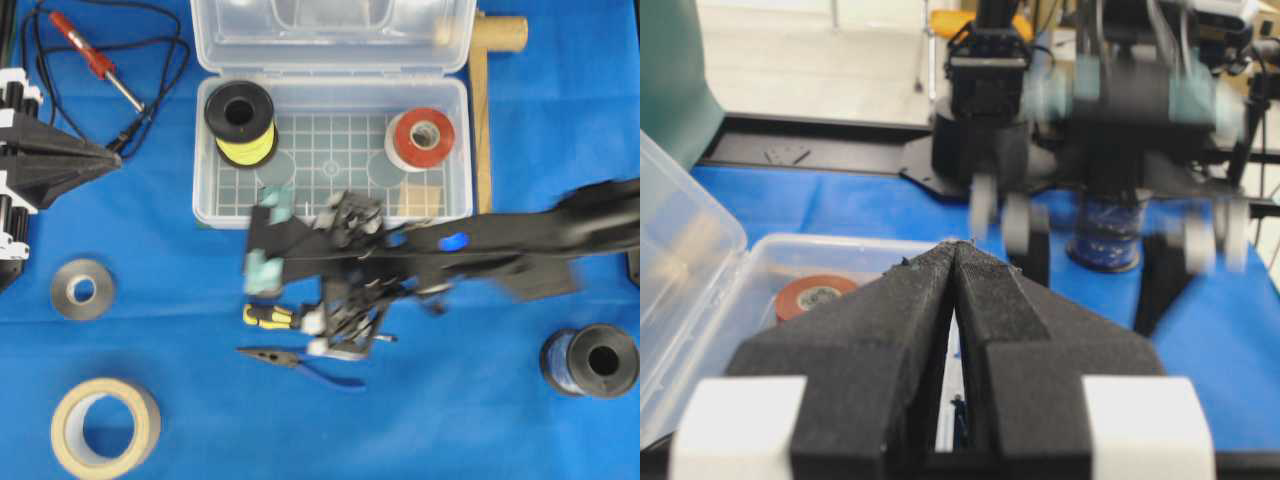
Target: Pick the screwdriver from the toolbox among several items.
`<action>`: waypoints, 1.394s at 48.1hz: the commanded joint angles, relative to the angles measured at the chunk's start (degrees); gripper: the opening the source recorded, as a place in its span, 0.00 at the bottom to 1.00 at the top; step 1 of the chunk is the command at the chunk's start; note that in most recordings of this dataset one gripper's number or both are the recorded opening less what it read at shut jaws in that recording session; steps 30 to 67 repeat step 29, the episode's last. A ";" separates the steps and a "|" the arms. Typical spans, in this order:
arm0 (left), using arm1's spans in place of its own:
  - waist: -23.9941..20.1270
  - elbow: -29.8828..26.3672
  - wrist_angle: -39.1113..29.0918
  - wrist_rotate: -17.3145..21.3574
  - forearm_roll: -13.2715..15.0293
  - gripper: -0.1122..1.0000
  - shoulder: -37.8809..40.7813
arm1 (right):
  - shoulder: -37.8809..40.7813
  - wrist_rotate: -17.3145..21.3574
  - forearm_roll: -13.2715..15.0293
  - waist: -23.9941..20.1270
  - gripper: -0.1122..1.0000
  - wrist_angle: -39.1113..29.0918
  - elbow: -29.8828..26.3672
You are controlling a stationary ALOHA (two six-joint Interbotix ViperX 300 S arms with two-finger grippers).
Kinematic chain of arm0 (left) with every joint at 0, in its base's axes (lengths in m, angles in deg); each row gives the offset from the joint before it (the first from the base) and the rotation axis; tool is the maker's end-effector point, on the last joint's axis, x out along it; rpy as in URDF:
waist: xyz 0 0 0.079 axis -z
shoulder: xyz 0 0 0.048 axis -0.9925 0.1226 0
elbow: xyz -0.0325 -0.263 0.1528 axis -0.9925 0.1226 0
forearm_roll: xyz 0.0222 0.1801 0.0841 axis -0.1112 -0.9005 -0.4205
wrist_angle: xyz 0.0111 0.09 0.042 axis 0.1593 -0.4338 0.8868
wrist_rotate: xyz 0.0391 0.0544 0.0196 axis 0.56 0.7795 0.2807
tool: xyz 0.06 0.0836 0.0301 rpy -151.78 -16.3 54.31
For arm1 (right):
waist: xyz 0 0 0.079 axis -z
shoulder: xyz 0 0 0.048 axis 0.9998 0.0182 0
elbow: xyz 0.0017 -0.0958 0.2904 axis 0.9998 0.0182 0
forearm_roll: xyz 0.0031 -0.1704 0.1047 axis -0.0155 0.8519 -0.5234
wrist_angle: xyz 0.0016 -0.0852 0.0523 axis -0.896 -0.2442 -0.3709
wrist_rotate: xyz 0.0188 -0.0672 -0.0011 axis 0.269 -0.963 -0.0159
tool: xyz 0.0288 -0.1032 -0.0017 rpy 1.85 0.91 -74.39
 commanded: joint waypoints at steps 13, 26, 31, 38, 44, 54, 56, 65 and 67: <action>-0.09 0.09 0.00 0.09 0.00 0.10 0.00 | -30.41 0.70 9.76 0.18 0.71 4.39 21.09; 0.18 0.62 -0.62 0.09 0.00 0.10 -0.09 | -53.61 0.70 11.43 0.18 0.71 14.24 39.55; 0.18 0.62 -0.53 0.18 0.00 0.10 -0.09 | -57.92 0.70 11.69 0.18 0.71 15.56 43.33; 0.18 0.62 -0.53 0.18 0.00 0.10 -0.09 | -57.92 0.70 11.69 0.18 0.71 15.56 43.33; 0.18 0.62 -0.53 0.18 0.00 0.10 -0.09 | -57.92 0.70 11.69 0.18 0.71 15.56 43.33; 0.18 0.62 -0.53 0.18 0.00 0.10 -0.09 | -57.92 0.70 11.69 0.18 0.71 15.56 43.33; 0.18 0.62 -0.53 0.18 0.00 0.10 -0.09 | -57.92 0.70 11.69 0.18 0.71 15.56 43.33; 0.18 0.62 -0.53 0.18 0.00 0.10 -0.09 | -57.92 0.70 11.69 0.18 0.71 15.56 43.33; 0.18 0.62 -0.53 0.18 0.00 0.10 -0.09 | -57.92 0.70 11.69 0.18 0.71 15.56 43.33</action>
